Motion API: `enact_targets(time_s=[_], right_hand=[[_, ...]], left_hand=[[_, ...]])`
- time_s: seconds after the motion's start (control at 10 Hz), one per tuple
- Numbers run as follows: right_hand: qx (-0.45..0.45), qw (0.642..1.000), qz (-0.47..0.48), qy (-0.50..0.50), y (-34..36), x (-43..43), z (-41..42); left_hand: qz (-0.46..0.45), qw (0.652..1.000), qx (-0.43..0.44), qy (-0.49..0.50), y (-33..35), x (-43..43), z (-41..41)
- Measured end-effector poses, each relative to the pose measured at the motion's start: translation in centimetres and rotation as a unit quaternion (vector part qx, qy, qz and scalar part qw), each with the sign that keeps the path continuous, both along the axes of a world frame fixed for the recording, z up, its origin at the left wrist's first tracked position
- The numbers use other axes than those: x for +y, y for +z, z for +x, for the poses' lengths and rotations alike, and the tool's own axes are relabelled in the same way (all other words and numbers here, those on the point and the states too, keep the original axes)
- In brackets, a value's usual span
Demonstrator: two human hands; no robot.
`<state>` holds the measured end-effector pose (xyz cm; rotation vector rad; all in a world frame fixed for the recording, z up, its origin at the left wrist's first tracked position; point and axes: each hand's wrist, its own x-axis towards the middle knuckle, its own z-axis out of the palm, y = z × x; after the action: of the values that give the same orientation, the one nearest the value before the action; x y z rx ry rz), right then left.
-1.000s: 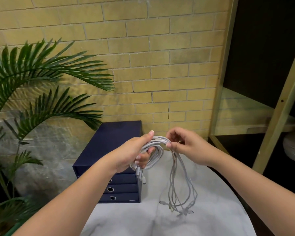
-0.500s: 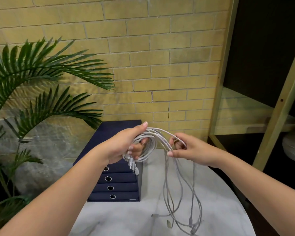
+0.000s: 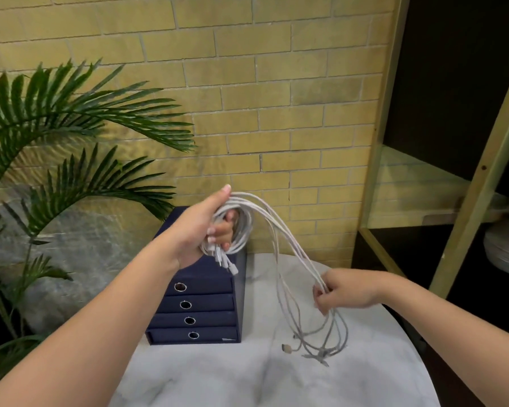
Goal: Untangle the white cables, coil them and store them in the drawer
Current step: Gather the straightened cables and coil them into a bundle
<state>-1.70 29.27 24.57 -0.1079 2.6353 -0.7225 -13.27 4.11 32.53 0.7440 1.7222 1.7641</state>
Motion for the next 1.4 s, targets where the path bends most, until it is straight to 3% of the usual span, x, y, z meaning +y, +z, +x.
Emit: enact_targets(time_s=[0.1,0.3,0.5,0.6,0.7,0.8,1.1,1.4], right_hand=[[-0.020,0.998,0.041,-0.042,-2.5,0.8,0.2],[-0.053,0.993,-0.026,-0.102,-3.5,0.5,-0.1],[-0.011,0.986,0.120,-0.111,-6.1,2.1,-0.4],[-0.011,0.985,0.133,-0.105,-6.6,2.2,-0.2],[0.048,0.972,0.184,-0.135,-6.8,2.2,-0.2],[0.032,0.974,0.146,-0.171,-7.0,2.7,-0.2],[0.081,0.961,0.179,-0.195,-7.7,3.6,-0.4],[0.051,0.967,0.148,-0.199,-8.1,4.1,-0.1]], left_hand=[[0.015,1.000,-0.017,0.016,0.6,-0.3,-0.5],[0.020,0.999,-0.020,0.019,0.4,-0.3,-0.3],[0.004,1.000,-0.014,0.005,0.1,-0.3,-0.3],[0.005,1.000,-0.016,-0.002,-0.1,0.1,-0.1],[0.004,1.000,-0.015,-0.003,-0.1,0.2,-0.1],[0.005,1.000,-0.020,0.002,0.0,0.2,-0.1],[-0.002,1.000,-0.021,-0.001,-0.3,0.4,0.2],[-0.001,1.000,-0.014,-0.002,-0.1,0.3,0.3]])
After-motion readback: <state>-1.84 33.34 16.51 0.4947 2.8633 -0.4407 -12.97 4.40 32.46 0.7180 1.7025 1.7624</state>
